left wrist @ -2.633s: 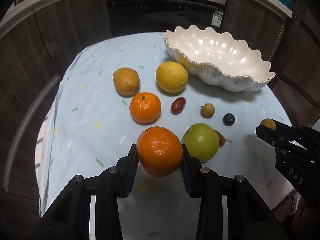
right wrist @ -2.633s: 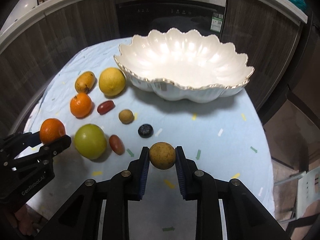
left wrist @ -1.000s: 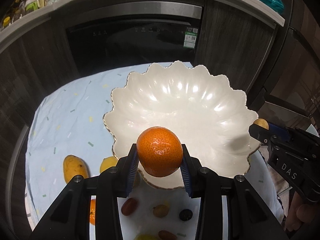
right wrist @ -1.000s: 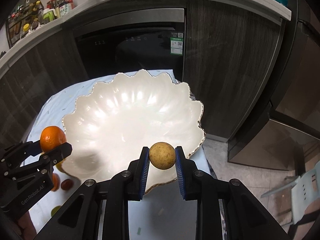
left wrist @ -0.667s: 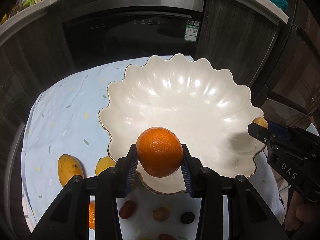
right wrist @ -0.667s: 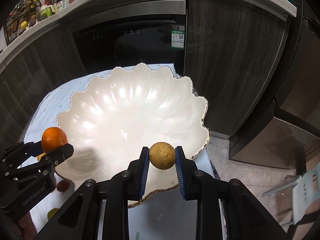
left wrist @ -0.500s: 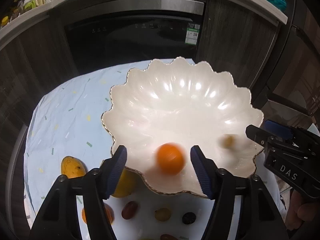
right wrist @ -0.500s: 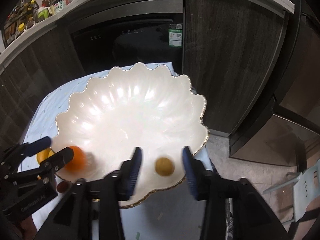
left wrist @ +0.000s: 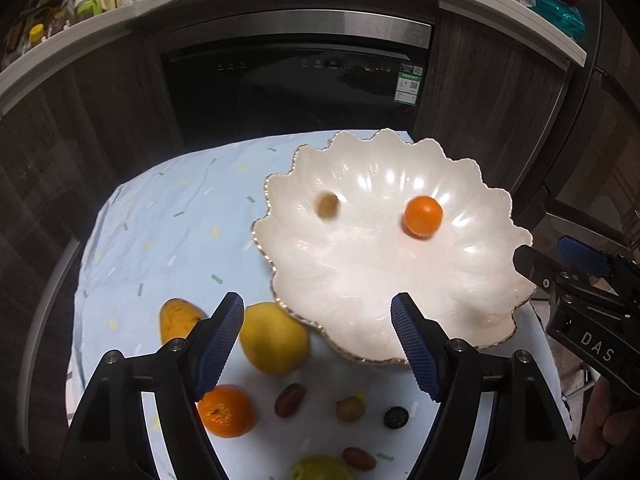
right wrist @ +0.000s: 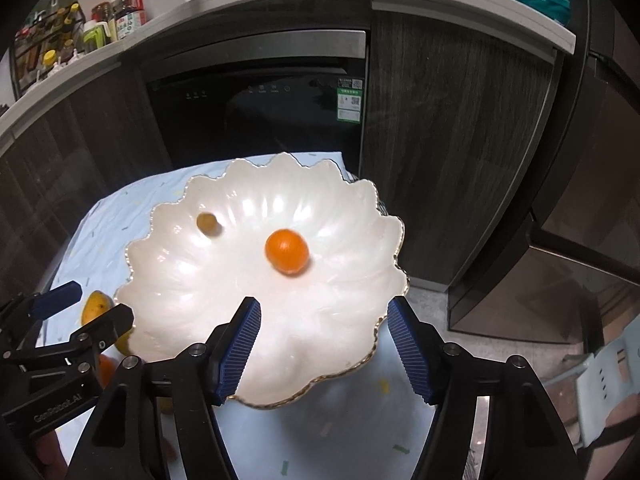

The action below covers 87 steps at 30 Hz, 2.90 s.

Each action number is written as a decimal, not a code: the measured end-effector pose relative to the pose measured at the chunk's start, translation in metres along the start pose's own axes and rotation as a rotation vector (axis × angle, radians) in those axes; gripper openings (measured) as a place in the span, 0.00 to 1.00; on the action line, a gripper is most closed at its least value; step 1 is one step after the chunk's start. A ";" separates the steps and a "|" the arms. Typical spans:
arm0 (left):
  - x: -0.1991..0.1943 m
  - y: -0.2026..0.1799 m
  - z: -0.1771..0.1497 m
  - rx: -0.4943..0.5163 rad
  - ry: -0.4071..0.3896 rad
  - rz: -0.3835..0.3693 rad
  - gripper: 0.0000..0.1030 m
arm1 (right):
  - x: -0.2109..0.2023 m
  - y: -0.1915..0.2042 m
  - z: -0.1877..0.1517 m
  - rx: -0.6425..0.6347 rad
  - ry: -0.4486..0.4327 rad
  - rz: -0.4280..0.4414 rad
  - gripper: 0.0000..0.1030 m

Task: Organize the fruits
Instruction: 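Open the left tool dropping the mandarin while the right tool drops the brown fruit, then grasp the green apple with the left tool while the right tool grasps the blueberry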

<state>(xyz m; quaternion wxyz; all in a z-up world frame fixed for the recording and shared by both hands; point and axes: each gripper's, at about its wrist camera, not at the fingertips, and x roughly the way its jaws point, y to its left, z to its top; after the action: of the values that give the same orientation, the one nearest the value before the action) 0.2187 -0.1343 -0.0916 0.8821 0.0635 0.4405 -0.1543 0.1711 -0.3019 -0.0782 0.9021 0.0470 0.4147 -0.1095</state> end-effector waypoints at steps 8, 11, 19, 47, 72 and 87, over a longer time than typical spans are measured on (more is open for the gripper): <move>-0.017 0.012 -0.012 -0.023 -0.012 0.017 0.74 | -0.013 0.012 -0.003 -0.016 -0.014 0.004 0.65; -0.023 0.016 -0.017 -0.032 -0.015 0.023 0.74 | -0.017 0.017 -0.004 -0.022 -0.020 0.007 0.65; -0.037 0.028 -0.030 -0.049 -0.031 0.039 0.74 | -0.030 0.031 -0.010 -0.046 -0.035 0.017 0.65; -0.059 0.031 -0.086 -0.057 -0.027 0.038 0.74 | -0.052 0.053 -0.056 -0.137 -0.049 0.073 0.65; -0.024 0.012 -0.126 0.011 0.039 -0.033 0.73 | -0.018 0.053 -0.102 -0.230 0.022 0.133 0.65; 0.001 0.008 -0.138 0.045 0.094 -0.071 0.58 | 0.005 0.055 -0.114 -0.249 0.057 0.163 0.65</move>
<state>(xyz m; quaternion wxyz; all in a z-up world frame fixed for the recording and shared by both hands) 0.1175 -0.0925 -0.1763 0.8527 0.0750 0.4799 -0.1922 0.1030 -0.2292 -0.1563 0.8947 -0.0285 0.4454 0.0180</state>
